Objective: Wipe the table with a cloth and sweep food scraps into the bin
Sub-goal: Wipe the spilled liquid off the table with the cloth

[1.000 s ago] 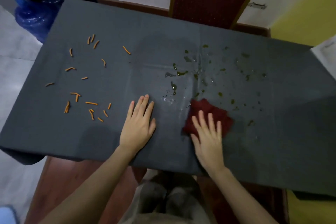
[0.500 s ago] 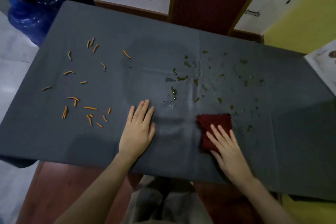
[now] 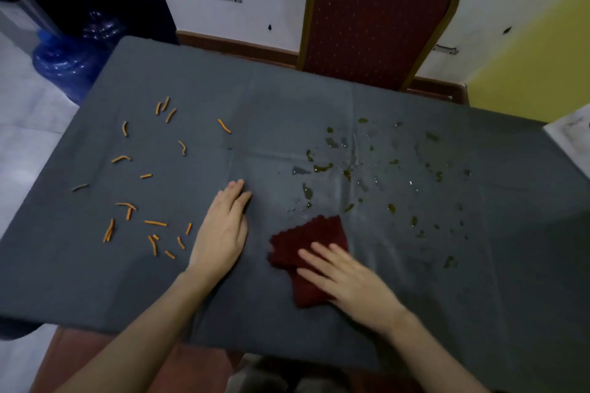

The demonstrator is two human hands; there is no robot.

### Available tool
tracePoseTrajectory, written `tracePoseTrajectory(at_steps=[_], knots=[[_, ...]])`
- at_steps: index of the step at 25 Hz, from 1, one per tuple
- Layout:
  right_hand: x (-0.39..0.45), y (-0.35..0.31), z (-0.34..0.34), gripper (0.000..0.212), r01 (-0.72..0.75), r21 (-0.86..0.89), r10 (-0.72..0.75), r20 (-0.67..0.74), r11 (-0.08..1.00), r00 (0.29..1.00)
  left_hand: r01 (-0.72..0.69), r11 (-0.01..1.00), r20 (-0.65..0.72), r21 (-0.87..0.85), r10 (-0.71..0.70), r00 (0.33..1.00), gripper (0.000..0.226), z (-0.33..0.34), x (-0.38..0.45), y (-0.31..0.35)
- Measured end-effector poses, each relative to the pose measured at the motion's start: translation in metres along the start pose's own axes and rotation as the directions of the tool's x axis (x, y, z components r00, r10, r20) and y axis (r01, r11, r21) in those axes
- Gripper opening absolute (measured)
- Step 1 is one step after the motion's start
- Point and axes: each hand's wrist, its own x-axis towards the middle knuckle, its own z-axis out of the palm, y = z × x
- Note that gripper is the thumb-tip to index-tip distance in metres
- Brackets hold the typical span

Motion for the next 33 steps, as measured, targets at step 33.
tracePoseTrajectory(at_steps=[33], knots=[[0.107,0.019,-0.003,0.052,-0.22,0.205,0.26,-0.195,0.954,0.946,0.03,0.989,-0.003,0.144,-0.03,1.0,0.046,0.003,0.008,0.002]])
